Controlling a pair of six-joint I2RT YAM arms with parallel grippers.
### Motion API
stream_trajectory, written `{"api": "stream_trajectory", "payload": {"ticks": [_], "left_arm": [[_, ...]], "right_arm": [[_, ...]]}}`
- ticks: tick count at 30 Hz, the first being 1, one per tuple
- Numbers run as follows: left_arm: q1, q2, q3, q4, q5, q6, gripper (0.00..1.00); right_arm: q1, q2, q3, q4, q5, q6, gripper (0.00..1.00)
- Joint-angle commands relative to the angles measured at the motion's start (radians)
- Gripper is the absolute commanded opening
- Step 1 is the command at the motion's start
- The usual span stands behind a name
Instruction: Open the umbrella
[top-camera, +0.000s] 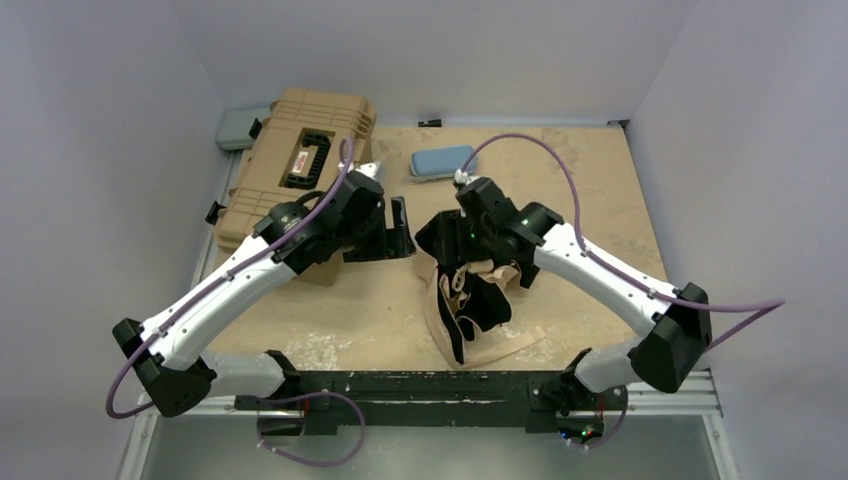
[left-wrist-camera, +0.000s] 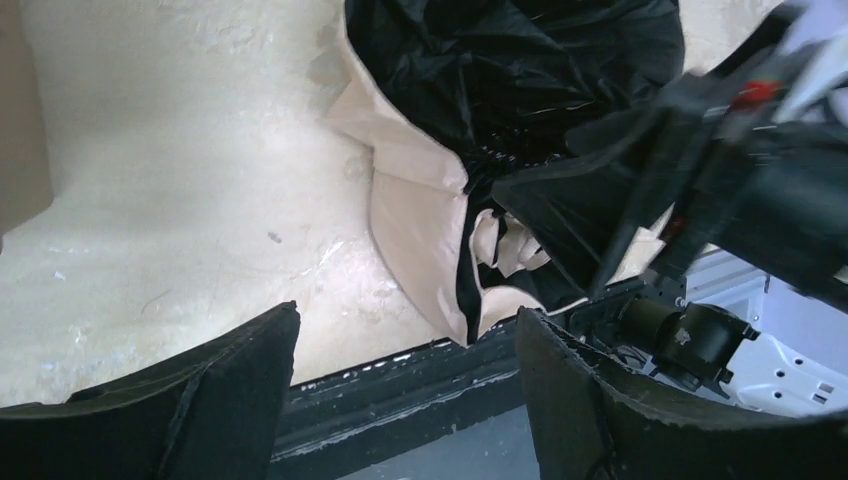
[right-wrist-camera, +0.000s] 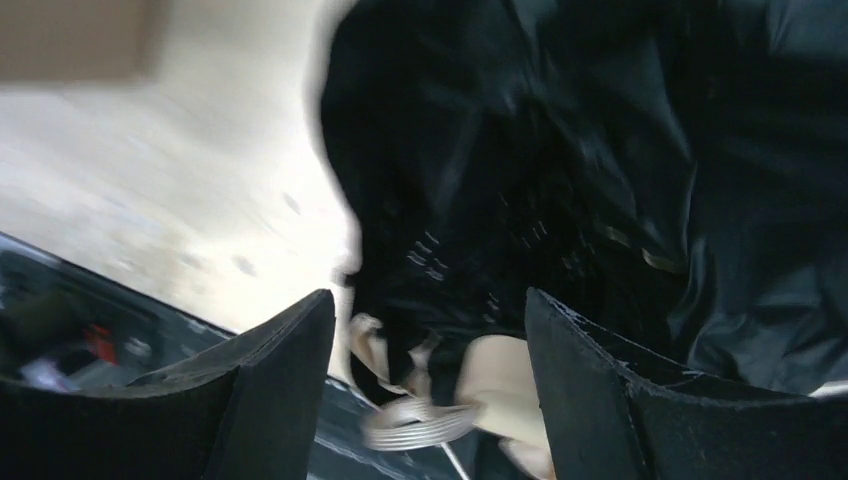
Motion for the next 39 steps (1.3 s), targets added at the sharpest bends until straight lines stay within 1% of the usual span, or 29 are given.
{"api": "stream_trajectory", "payload": {"ticks": [1,2,3,5,7,8,9,11,13,15,17,21,24,28,30,31,32,34,36,37,39], "left_arm": [[0.001,-0.113,-0.099,0.028,-0.037,-0.043,0.77],[0.001,-0.134,-0.130,0.031,-0.043,-0.052,0.77],[0.001,-0.154,-0.158,0.034,-0.046,-0.059,0.77],[0.002,-0.190,-0.204,0.041,-0.051,-0.072,0.77],[0.002,-0.203,-0.229,0.044,-0.052,-0.072,0.77],[0.002,-0.203,-0.235,0.045,-0.052,-0.070,0.77],[0.003,-0.200,-0.238,0.048,-0.051,-0.068,0.77],[0.003,-0.187,-0.238,0.062,-0.042,-0.060,0.77],[0.002,-0.164,-0.230,0.077,-0.026,-0.054,0.77],[0.001,-0.138,-0.211,0.086,-0.010,-0.048,0.76],[0.001,-0.118,-0.186,0.089,0.001,-0.043,0.76],[0.002,-0.107,-0.168,0.093,0.007,-0.039,0.75],[0.001,-0.109,-0.163,0.080,0.012,-0.039,0.75],[0.000,-0.133,-0.181,0.049,0.005,-0.042,0.75],[0.000,-0.157,-0.196,0.042,-0.001,-0.047,0.75],[0.000,-0.164,-0.202,0.036,-0.004,-0.050,0.75],[0.000,-0.171,-0.206,0.031,-0.006,-0.052,0.75],[-0.001,-0.180,-0.210,0.024,-0.009,-0.055,0.75],[-0.002,-0.183,-0.204,0.016,-0.013,-0.052,0.75],[-0.002,-0.182,-0.196,0.014,-0.015,-0.048,0.75],[-0.006,-0.180,-0.170,0.012,-0.014,-0.029,0.75]], "right_arm": [[-0.002,-0.115,-0.168,-0.069,-0.053,-0.003,0.64],[-0.003,-0.143,-0.223,-0.061,-0.079,0.000,0.61],[-0.002,-0.176,-0.287,-0.054,-0.136,0.007,0.57],[-0.003,-0.241,-0.399,-0.062,-0.193,0.036,0.53],[-0.002,-0.320,-0.484,-0.085,-0.243,0.070,0.52],[-0.002,-0.359,-0.510,-0.098,-0.244,0.075,0.52],[-0.001,-0.395,-0.510,-0.104,-0.240,0.085,0.55],[-0.003,-0.445,-0.476,-0.123,-0.204,0.082,0.64],[-0.003,-0.441,-0.434,-0.144,-0.171,0.065,0.71],[-0.003,-0.396,-0.408,-0.165,-0.145,0.052,0.73],[-0.002,-0.358,-0.398,-0.183,-0.109,0.046,0.71],[-0.002,-0.336,-0.471,-0.118,-0.088,0.054,0.68],[-0.003,-0.304,-0.527,-0.075,-0.105,0.058,0.62],[-0.002,-0.258,-0.554,-0.027,-0.146,0.044,0.54],[-0.003,-0.244,-0.549,0.016,-0.181,0.037,0.45],[-0.003,-0.237,-0.539,0.039,-0.198,0.036,0.37],[-0.003,-0.227,-0.519,0.058,-0.209,0.038,0.26],[-0.003,-0.206,-0.458,0.099,-0.225,0.049,0.00],[-0.003,-0.177,-0.323,0.131,-0.217,0.057,0.00],[-0.006,-0.159,-0.233,0.120,-0.189,0.066,0.00],[-0.011,-0.115,-0.007,0.036,-0.079,0.117,0.00]]}}
